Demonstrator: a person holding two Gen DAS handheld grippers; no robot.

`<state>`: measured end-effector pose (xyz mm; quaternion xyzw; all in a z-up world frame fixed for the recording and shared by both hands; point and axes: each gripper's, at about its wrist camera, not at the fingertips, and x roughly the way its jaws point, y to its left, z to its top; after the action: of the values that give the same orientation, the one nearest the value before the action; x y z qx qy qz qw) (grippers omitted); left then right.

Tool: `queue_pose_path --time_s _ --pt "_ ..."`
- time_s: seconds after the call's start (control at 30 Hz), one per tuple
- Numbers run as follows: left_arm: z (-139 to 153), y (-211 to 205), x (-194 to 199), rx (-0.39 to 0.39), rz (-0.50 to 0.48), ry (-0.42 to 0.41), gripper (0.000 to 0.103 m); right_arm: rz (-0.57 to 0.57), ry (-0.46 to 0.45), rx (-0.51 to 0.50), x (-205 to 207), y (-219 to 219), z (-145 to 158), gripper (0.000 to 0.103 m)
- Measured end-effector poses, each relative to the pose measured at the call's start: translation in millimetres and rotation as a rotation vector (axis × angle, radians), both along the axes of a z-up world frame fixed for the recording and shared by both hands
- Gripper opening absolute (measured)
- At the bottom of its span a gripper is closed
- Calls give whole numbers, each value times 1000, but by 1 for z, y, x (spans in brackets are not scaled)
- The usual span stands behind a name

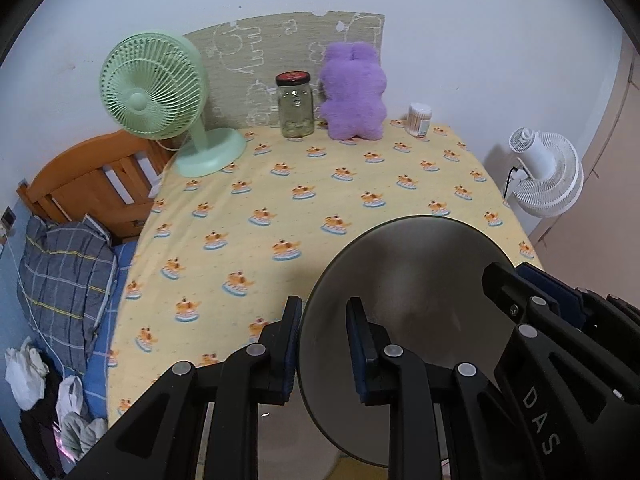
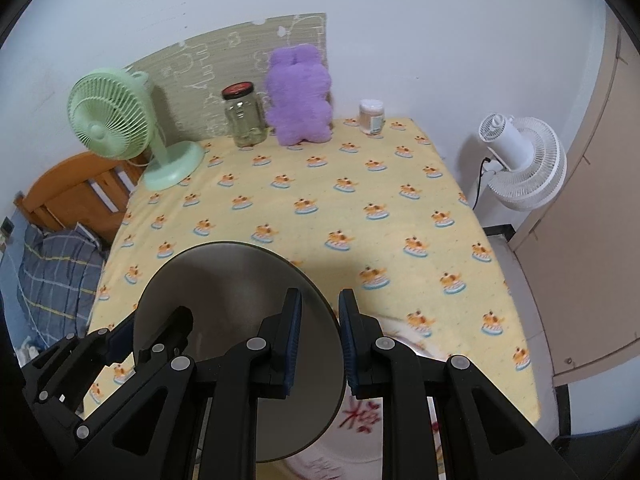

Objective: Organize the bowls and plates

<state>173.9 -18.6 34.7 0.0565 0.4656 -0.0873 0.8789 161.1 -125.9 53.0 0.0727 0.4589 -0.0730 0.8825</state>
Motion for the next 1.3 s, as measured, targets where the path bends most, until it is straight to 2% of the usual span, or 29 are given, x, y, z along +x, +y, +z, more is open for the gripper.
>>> queue_pose_path --time_s 0.5,0.87,1.3 --pt "-14 65 -21 8 -6 35 20 8 44 0 -20 70 -16 23" --pt "-37 89 -31 22 14 91 20 29 106 10 -30 94 -41 23" --pt "-55 106 -24 30 52 139 20 69 157 18 -20 114 -60 23"
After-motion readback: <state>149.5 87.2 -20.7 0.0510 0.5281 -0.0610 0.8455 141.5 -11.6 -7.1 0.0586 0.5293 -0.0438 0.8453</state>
